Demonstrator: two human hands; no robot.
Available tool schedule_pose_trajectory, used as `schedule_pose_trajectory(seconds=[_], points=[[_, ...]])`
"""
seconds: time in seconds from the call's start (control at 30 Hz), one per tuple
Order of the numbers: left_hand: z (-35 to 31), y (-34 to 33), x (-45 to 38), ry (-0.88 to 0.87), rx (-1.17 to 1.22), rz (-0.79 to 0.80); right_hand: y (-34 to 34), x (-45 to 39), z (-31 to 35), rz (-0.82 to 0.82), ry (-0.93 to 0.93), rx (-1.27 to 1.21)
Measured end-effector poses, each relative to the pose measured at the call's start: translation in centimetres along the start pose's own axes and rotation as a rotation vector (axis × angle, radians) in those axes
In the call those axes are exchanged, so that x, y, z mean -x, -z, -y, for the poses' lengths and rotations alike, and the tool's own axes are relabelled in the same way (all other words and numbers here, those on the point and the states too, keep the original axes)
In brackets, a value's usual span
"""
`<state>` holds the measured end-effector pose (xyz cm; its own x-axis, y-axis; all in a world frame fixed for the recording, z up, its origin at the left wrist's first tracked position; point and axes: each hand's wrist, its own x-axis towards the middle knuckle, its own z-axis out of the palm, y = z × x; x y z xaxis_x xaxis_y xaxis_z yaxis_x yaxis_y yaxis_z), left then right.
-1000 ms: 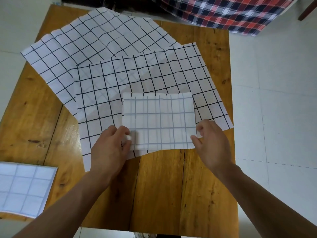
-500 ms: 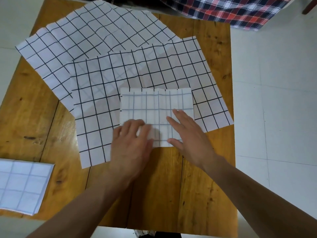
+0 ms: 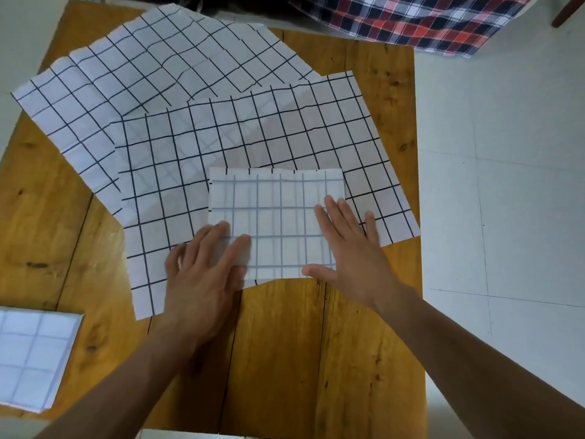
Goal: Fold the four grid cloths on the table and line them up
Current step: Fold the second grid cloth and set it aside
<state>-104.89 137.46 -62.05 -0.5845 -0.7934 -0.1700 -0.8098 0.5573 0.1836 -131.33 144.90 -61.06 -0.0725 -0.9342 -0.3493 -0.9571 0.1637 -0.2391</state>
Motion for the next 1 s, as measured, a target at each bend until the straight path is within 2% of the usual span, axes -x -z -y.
schedule_pose_trajectory(seconds=[0.17, 0.4, 0.77, 0.93, 1.0], points=[[1.5, 0.3, 0.4, 0.049, -0.005, 0.004, 1.6, -1.3, -1.0, 0.063, -0.014, -0.007], [3.7, 0.4, 0.0, -0.11, 0.012, 0.008, 2.8, -3.1, -1.8, 0.155, 0.005, -0.005], [5.6, 2.2, 0.4, -0.153, 0.09, 0.034, 4.6, -3.8, -3.1, 0.277, 0.092, 0.155], [4.9, 3.2, -0.7, -0.265, 0.005, 0.063, 5.7, -3.1, -2.6, 0.27, -0.008, 0.319], [4.8, 3.3, -0.7, -0.307, 0.028, 0.062, 6.2, -2.4, -1.8, 0.22, -0.077, 0.313]])
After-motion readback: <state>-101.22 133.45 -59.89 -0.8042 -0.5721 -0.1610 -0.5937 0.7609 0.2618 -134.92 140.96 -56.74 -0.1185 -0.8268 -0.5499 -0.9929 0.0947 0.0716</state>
